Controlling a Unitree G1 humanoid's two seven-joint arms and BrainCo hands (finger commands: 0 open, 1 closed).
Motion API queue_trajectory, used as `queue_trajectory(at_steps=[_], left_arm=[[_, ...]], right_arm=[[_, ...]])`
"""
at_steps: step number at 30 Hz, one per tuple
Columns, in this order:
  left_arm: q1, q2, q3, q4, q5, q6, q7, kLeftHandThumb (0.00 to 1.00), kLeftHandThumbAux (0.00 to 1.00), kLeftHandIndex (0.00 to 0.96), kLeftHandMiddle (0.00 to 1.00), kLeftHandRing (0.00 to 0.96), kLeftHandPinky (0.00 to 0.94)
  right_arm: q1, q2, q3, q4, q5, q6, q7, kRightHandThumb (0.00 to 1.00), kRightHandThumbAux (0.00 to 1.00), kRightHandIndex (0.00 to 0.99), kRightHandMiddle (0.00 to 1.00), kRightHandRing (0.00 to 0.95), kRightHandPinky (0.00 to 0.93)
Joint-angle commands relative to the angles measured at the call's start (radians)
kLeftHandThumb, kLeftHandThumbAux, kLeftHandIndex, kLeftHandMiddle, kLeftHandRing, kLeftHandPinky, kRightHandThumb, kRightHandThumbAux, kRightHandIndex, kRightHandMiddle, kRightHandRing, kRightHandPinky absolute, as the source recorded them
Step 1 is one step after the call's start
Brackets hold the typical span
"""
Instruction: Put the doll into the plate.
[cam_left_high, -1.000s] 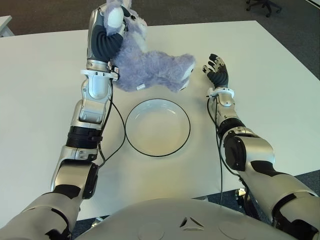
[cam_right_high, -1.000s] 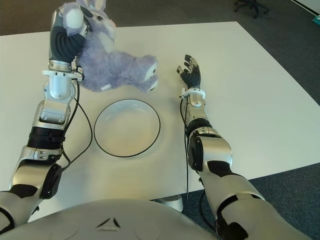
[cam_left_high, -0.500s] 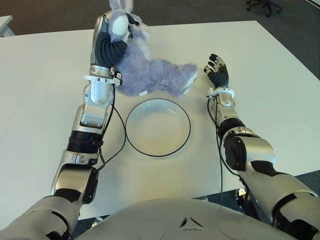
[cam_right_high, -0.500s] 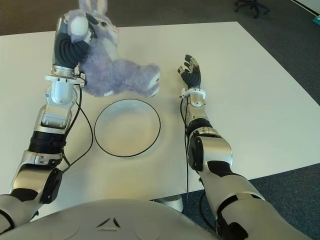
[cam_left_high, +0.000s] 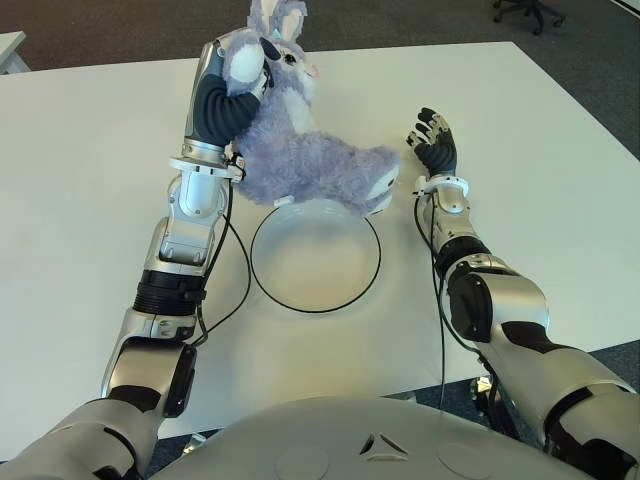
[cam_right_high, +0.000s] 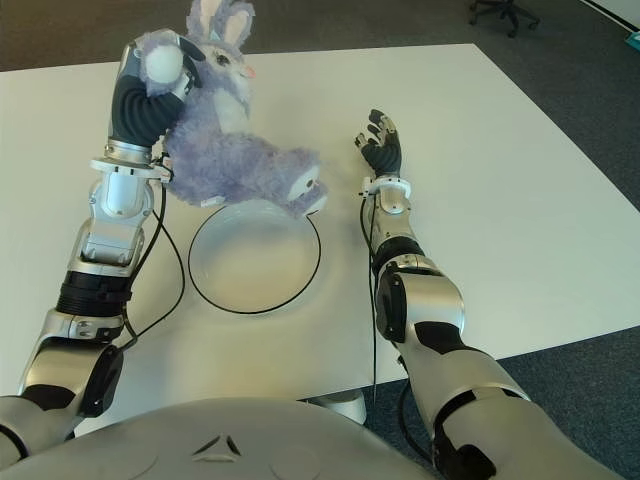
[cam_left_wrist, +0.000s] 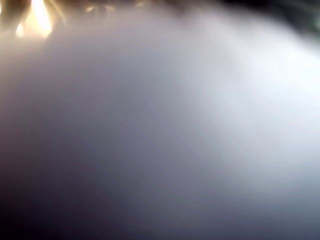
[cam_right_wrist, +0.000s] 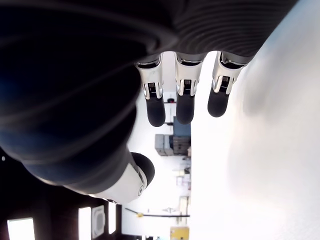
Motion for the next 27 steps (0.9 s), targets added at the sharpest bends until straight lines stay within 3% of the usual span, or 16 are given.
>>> queue_trajectory(at_steps=[1, 9, 19, 27], left_arm=[[0.03, -0.011, -0.002, -0.025, 0.071, 0.014, 0.048, 0.744, 0.695, 0.443, 0.85, 0.861, 0.833], [0.047, -0.022, -0.008, -0.04, 0.101, -0.006, 0.065, 0.744, 0.695, 0.443, 0.848, 0.863, 0.834], [0.068, -0.027, -0.015, -0.038, 0.05, -0.077, 0.032, 0.749, 0.692, 0.443, 0.858, 0.871, 0.842], [0.092, -0.03, -0.026, -0.054, 0.029, -0.085, 0.002, 0.75, 0.692, 0.443, 0.858, 0.87, 0.841]], right_arm=[[0.08, 0.021, 0.001, 0.047, 0.005, 0.044, 0.002, 0.646, 0.862, 0.135, 0.143, 0.104, 0.086], [0.082, 0.02, 0.003, 0.046, 0.003, 0.041, 0.003, 0.628, 0.862, 0.134, 0.134, 0.102, 0.104], [0.083, 0.022, 0.003, 0.046, 0.004, 0.042, 0.003, 0.609, 0.865, 0.135, 0.129, 0.098, 0.105], [0.084, 0.023, -0.001, 0.045, 0.008, 0.042, 0.003, 0.652, 0.866, 0.135, 0.13, 0.099, 0.1]])
